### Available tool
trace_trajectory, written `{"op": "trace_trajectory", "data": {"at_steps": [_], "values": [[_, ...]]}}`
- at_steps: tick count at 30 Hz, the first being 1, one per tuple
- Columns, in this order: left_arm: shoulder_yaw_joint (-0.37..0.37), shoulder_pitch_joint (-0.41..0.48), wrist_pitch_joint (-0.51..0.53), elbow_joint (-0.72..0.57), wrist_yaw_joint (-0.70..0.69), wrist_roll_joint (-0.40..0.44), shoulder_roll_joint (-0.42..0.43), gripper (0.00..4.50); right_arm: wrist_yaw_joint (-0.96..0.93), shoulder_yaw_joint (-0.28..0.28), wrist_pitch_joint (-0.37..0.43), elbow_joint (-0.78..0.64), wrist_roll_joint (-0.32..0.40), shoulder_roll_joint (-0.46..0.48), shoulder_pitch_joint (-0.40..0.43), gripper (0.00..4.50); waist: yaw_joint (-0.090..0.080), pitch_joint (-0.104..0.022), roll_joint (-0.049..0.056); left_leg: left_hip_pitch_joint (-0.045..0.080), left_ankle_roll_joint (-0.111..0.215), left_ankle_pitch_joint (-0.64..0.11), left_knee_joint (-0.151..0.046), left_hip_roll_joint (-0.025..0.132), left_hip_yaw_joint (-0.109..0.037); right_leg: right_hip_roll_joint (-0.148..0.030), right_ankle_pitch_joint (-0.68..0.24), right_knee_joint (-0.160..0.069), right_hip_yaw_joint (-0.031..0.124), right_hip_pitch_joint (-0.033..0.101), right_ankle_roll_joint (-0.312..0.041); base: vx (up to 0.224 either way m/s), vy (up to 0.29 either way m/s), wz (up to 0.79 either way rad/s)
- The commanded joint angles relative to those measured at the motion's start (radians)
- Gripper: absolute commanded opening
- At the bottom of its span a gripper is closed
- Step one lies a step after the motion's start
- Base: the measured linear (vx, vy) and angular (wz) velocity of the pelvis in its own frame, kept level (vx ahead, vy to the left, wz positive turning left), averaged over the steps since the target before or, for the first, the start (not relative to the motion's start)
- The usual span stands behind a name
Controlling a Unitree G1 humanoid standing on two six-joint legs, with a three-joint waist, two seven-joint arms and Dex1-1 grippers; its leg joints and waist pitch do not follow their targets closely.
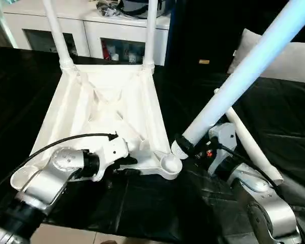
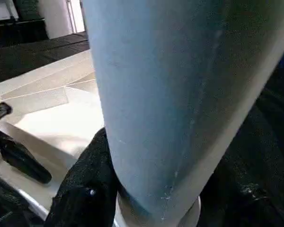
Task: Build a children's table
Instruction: Insert table leg to table base
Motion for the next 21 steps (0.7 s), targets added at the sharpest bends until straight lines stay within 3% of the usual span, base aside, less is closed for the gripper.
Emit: {"op": "trace_trajectory", "data": {"at_steps": [1, 8, 13, 15, 21], "values": [[-0.024, -0.034, -0.023, 0.049, -0.031, 0.035, 0.003, 1.10, 0.012, -0.003, 0.004, -0.015, 0.013, -0.010, 0.013, 1.89, 0.001, -0.057, 0.024, 0.011, -0.032, -0.199, -0.079, 0.047, -0.006, -0.098, -0.078, -0.087, 0.057, 0.025, -0.179, 0.000, 0.000, 0.00], [-0.030, -0.059, -0.045, 0.091, -0.050, 0.039, -0.015, 0.55, 0.035, 0.023, 0.047, -0.027, 0.027, -0.019, 0.015, 1.89, -0.001, -0.058, 0.023, 0.007, -0.027, -0.192, -0.078, 0.046, -0.005, -0.100, -0.081, -0.088, 0.058, 0.027, -0.189, 0.000, 0.000, 0.00], [-0.035, -0.069, -0.059, 0.115, -0.064, 0.045, -0.024, 0.24, 0.063, 0.046, 0.142, -0.042, 0.069, -0.023, -0.022, 1.89, -0.001, -0.057, 0.027, 0.008, -0.021, -0.205, -0.081, 0.047, -0.005, -0.100, -0.133, -0.091, 0.057, 0.024, -0.183, 0.000, 0.000, 0.00], [-0.031, -0.078, -0.071, 0.134, -0.075, 0.041, -0.033, 0.04, 0.081, 0.064, 0.182, -0.023, 0.077, -0.026, -0.063, 1.89, -0.002, -0.058, 0.030, 0.009, -0.024, -0.206, -0.080, 0.048, -0.004, -0.101, -0.140, -0.091, 0.057, 0.022, -0.186, 0.000, 0.000, 0.00], [-0.029, -0.076, -0.082, 0.131, -0.111, 0.030, -0.037, 0.00, 0.118, 0.133, 0.246, 0.064, 0.024, -0.053, -0.162, 1.89, -0.004, -0.062, 0.024, 0.006, -0.024, -0.153, -0.078, 0.048, 0.000, -0.102, -0.061, -0.083, 0.055, 0.025, -0.198, 0.000, 0.000, 0.00]]}}
